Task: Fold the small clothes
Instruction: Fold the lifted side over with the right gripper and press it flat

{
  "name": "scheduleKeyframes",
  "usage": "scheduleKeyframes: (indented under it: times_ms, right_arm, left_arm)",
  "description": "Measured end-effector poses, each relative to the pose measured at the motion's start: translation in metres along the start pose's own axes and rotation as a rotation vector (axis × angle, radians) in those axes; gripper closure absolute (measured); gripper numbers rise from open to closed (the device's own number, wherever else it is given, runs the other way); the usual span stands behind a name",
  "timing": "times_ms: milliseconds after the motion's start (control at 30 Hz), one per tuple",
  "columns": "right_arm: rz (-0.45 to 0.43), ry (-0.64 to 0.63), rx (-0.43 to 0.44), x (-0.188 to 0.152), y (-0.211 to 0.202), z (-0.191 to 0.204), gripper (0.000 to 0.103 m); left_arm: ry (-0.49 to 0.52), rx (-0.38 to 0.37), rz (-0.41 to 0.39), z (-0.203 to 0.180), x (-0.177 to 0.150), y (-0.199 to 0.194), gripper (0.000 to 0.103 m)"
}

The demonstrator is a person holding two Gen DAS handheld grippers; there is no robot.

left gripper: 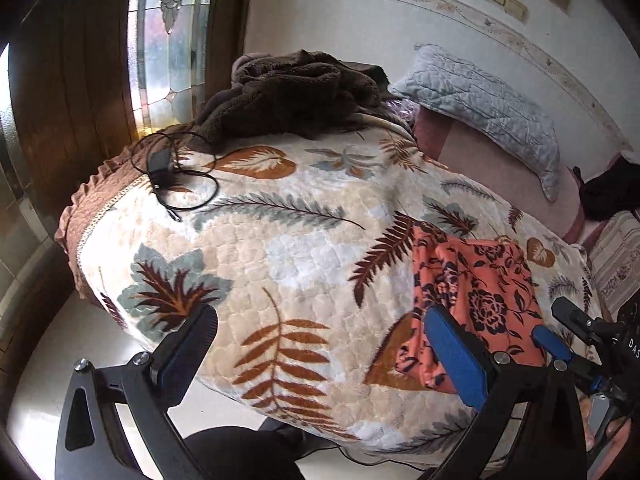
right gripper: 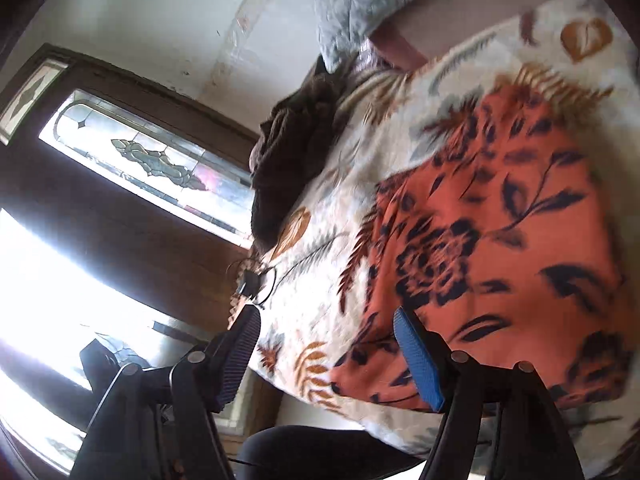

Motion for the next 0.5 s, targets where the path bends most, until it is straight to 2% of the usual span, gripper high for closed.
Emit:
scheduleKeyframes:
  times_ms: [67,133,233,300,333,367,433,500]
  right_arm:
    - [-0.062,-0.068,-0.118,0.018,-0.026,-0.010,0.038]
    - [-0.072,-0.082,-0.184,0.020,-0.044,-0.029,0.066]
    - [-0.039,-0.052,-0.240,0.008,-0.046,-0.058,0.067]
    - [0.069,-0.005,-0.277,-0.010,-0.022,-0.085,0.069]
    - [0.114,0.015,-0.306,-0.021,-0.011,-0.100,0.072]
    - [0.108,0.015,-0.305,-0.025,-0.004,-0.107,0.077]
    - [0.111,-0.021,-0.306,-0.021,-0.006,-0.102,0.078]
    - [0.136,-0.069,-0.306,-0.009,-0.008,-0.092,0.078]
  left_arm:
    - [0.058,-0.039,0.016,-0.033,-0.010,0.007,0.000]
    - [0.122,-0.046,0.010,-0.063,-0.020,0.017,0.000]
    - [0.232,0.021,0.020,-0.093,-0.039,0.048,0.000]
    - [0.327,0.119,0.028,-0.100,-0.048,0.080,0.000]
    - [0.383,0.180,0.076,-0.099,-0.057,0.102,0.000]
    - [0.396,0.191,0.104,-0.096,-0.061,0.114,0.000]
    - [0.331,0.135,0.102,-0.091,-0.052,0.109,0.000]
    - [0.349,0.118,0.102,-0.091,-0.039,0.100,0.000]
Point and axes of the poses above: each gripper's, at about its wrist camera, not at the fingertips, and y roughly the way its jaws point, z to its left, x to its top, the point moved 9 cm from there along y, roughly the way its jaws point, and after that the axes turned 1 degree about x, right-handed, at the moved point
